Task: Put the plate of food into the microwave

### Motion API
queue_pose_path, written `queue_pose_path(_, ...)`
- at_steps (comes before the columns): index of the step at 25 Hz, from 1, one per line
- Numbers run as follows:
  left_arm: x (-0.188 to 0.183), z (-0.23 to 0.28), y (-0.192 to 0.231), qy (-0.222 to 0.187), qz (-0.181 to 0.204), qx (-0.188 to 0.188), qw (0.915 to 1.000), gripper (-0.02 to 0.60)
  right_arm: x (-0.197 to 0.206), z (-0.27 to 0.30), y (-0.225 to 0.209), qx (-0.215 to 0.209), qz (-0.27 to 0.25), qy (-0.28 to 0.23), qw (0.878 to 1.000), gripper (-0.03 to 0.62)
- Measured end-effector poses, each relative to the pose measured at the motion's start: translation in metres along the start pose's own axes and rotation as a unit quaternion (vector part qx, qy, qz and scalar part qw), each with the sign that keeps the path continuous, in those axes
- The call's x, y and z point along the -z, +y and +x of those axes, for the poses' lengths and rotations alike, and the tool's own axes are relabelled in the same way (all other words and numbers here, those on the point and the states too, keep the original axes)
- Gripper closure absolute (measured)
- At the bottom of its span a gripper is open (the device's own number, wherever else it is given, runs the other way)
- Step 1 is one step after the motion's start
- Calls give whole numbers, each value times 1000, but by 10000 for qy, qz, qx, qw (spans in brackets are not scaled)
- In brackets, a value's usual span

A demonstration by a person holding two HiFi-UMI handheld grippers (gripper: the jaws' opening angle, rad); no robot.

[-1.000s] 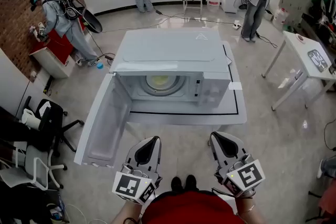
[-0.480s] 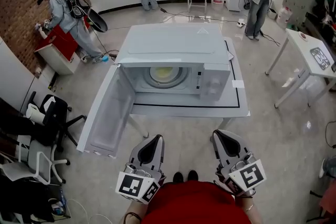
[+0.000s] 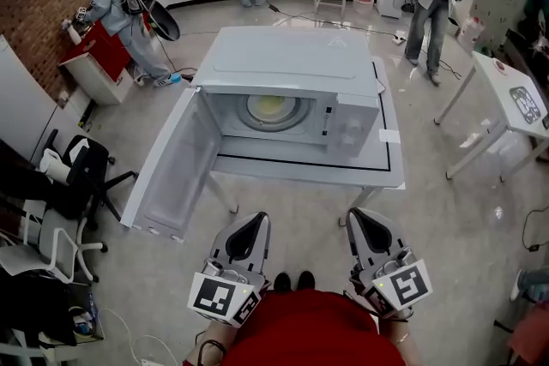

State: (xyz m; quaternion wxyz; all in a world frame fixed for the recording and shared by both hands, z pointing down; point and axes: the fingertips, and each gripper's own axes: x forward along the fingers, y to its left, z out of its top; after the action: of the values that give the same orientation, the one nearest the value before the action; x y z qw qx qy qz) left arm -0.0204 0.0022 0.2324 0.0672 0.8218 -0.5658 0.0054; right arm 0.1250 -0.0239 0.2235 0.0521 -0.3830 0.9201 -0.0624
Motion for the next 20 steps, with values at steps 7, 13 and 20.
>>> queue_pose_path(7, 3, -4, -3, 40, 225, -49, 9997, 572, -1, 2, 10, -143, -107, 6, 9998, 580)
queue_pose_path(13, 3, -5, 0, 43, 205, -54, 9998, 572, -2, 3, 13, -143, -145, 20, 9998, 580)
queue_pose_path(20, 7, -4, 1, 23, 163, -42, 9999, 572, 3, -1, 9, -53, -127, 74, 9999, 580)
